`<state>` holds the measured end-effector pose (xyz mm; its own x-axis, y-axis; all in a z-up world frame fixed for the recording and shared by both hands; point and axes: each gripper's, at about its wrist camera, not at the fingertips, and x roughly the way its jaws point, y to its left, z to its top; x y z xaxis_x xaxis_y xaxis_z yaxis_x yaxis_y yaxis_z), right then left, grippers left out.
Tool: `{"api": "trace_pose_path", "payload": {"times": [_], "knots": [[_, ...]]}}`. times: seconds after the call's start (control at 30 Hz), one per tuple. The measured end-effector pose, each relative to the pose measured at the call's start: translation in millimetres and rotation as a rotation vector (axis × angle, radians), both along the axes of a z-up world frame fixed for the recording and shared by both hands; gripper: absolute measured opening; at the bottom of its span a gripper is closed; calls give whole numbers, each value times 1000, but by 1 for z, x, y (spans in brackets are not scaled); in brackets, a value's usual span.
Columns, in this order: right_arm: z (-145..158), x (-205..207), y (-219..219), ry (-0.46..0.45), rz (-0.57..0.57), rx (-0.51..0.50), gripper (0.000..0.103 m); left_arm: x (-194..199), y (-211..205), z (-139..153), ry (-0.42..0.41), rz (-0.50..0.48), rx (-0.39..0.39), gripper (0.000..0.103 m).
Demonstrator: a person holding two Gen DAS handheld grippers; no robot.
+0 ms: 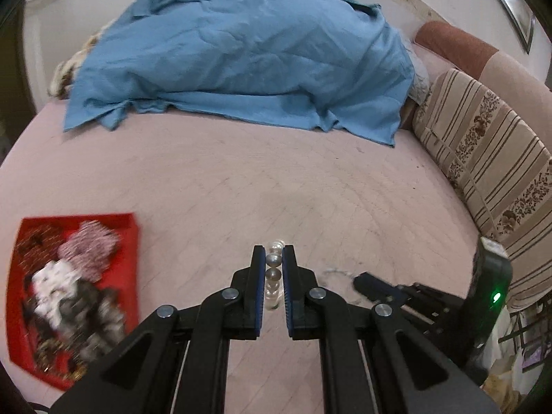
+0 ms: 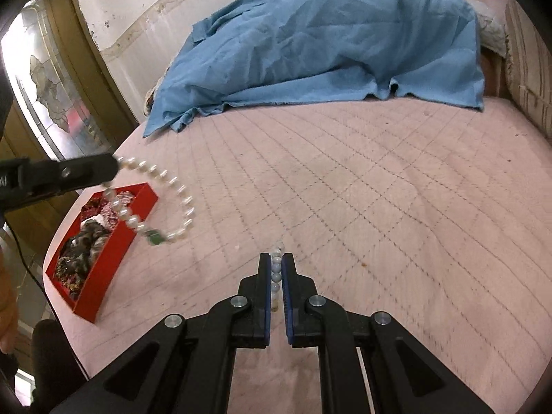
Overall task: Organize jewelry
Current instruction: 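Lift both bracelets and carry them over the red tray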
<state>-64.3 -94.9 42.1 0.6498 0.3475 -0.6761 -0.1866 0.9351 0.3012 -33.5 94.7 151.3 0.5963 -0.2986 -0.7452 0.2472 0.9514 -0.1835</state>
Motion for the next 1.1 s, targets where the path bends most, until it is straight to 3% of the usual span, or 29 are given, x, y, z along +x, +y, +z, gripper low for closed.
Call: {"api": "trace_pose_path", "payload": {"times": [0.23,0.57,0.8,1.1], "knots": [[29,-22,27,-34,53,-57,7,-40,65,11,-47,97,42,9],[73,-31,90,-86,170,-86,7,-81,177,29,-102,300,4,9],[91,-29,149,-98,270,-104,7,-84,242,12,-74,412,-70,9],[106,-19,217,-110,369,-137,7,-65,285,-17,-11,453,-183,9]]}}
